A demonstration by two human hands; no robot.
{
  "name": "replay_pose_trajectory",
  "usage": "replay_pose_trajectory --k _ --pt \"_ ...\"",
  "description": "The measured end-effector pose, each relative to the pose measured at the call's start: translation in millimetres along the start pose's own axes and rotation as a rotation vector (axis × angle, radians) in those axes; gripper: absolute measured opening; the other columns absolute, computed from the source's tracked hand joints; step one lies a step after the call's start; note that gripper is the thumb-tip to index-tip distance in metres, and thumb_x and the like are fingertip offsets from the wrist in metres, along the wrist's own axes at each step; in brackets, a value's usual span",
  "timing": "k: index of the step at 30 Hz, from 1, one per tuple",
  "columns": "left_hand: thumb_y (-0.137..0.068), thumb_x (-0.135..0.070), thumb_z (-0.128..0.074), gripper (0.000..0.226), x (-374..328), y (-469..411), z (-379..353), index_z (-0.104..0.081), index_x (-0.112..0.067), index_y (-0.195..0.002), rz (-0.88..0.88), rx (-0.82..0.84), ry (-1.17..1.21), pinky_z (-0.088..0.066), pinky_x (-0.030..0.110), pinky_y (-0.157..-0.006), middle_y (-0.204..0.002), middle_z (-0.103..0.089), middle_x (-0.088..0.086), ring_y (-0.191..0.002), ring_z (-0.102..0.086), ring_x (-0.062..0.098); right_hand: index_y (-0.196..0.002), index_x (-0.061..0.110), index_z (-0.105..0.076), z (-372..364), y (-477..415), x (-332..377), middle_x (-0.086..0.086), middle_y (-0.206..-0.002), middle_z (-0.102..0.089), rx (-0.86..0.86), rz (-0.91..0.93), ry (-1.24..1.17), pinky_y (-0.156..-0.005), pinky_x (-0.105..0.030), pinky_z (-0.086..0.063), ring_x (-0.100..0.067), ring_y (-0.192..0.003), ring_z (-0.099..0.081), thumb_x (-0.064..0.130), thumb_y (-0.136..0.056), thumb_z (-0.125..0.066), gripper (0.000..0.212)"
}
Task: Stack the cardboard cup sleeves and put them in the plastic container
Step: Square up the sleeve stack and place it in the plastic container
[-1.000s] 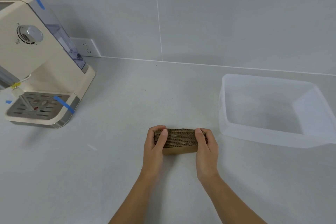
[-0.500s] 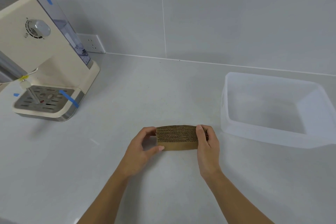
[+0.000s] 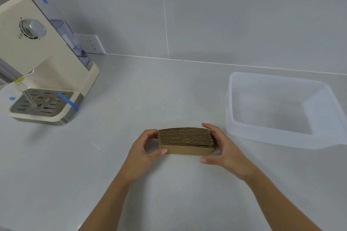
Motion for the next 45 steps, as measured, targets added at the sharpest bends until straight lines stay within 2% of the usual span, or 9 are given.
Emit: replay_pose_trajectory --k 3,8,14,19,23,31,34,40,45 --pt "-0.073 -0.008 -0.075 0.043 0 0 1 -0.059 -0.027 -0.109 -0.003 -0.001 0.001 -0.044 0.014 -0.089 -0.108 -0.067 -0.012 -0.105 -0.059 0.005 -0.119 0.039 -0.05 11 0 0 0.009 -0.122 -0.06 0.023 -0.002 0.032 -0.088 -0.02 -0.049 -0.006 -0.11 -0.058 -0.005 -0.067 -0.075 0.073" --pt "-0.073 -0.003 -0.075 0.044 -1 0 1 -0.06 -0.022 -0.109 0.003 -0.009 0.026 -0.045 0.021 -0.092 -0.112 -0.067 -0.004 -0.105 -0.06 0.008 -0.104 0.035 -0.063 17 -2 -1 0.011 -0.102 -0.071 -0.046 0.014 0.012 -0.079 -0.015 -0.051 -0.006 -0.095 -0.066 -0.007 -0.071 -0.069 0.054" --pt "-0.072 0.0 -0.074 0.045 0 0 2 -0.063 -0.026 -0.107 0.017 -0.036 0.053 -0.046 0.029 -0.094 -0.11 -0.069 -0.003 -0.106 -0.062 0.013 -0.097 0.028 -0.069 19 -1 -3 0.009 -0.094 -0.075 -0.165 0.045 -0.09 -0.075 -0.017 -0.053 -0.012 -0.092 -0.068 -0.013 -0.071 -0.066 0.049" --pt "-0.074 0.003 -0.071 0.043 -5 1 2 -0.064 -0.026 -0.105 0.022 -0.061 0.115 -0.051 0.018 -0.084 -0.103 -0.073 -0.011 -0.101 -0.064 0.011 -0.089 0.034 -0.071 14 2 1 0.015 -0.093 -0.075 -0.209 0.066 -0.171 -0.074 -0.013 -0.052 -0.005 -0.092 -0.068 -0.011 -0.072 -0.067 0.048" --pt "-0.072 -0.001 -0.074 0.04 -17 4 8 -0.065 -0.019 -0.107 0.015 -0.092 0.231 -0.051 0.017 -0.081 -0.102 -0.074 -0.008 -0.101 -0.065 0.012 -0.093 0.033 -0.071 13 6 13 0.009 -0.099 -0.075 -0.227 0.11 -0.196 -0.078 -0.017 -0.053 -0.008 -0.098 -0.066 -0.005 -0.074 -0.067 0.042" --pt "-0.072 -0.01 -0.068 0.035 -86 -6 11 -0.068 -0.032 -0.1 -0.131 -0.146 0.287 -0.051 0.014 -0.077 -0.097 -0.075 -0.013 -0.093 -0.067 0.007 -0.097 0.028 -0.067 30 14 69 0.013 -0.092 -0.075 -0.327 0.292 -0.27 -0.071 -0.012 -0.051 -0.005 -0.09 -0.068 -0.006 -0.08 -0.061 0.038" --pt "-0.079 -0.003 -0.064 0.037 -116 -16 1 -0.065 -0.031 -0.105 -0.194 -0.126 0.287 -0.051 0.013 -0.077 -0.098 -0.074 -0.015 -0.094 -0.066 0.006 -0.097 0.026 -0.068 48 21 91 0.012 -0.092 -0.076 -0.385 0.36 -0.294 -0.071 -0.011 -0.051 -0.005 -0.091 -0.068 -0.006 -0.08 -0.06 0.036" --pt "-0.081 -0.001 -0.064 0.036 -164 -40 -36 -0.064 -0.028 -0.105 -0.259 -0.096 0.342 -0.05 0.011 -0.076 -0.093 -0.075 -0.016 -0.094 -0.067 0.003 -0.099 0.021 -0.067 95 45 121 0.012 -0.092 -0.076 -0.503 0.438 -0.305 -0.071 -0.012 -0.051 -0.004 -0.092 -0.068 -0.005 -0.081 -0.06 0.032" --pt "-0.082 -0.005 -0.065 0.034 -198 -59 -87 -0.063 -0.031 -0.105 -0.291 0.0 0.287 -0.051 0.015 -0.082 -0.103 -0.071 -0.009 -0.097 -0.065 0.005 -0.095 0.025 -0.069 145 71 128 0.014 -0.089 -0.076 -0.654 0.442 -0.301 -0.071 -0.01 -0.051 -0.003 -0.091 -0.068 0.0 -0.082 -0.061 0.029"
Point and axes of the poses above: each hand's wrist, its own y-axis away from the middle knuckle, its own z-axis out of the back of the hand, x = y × z, the point moved 7 cm from there along -y, towards the middle knuckle
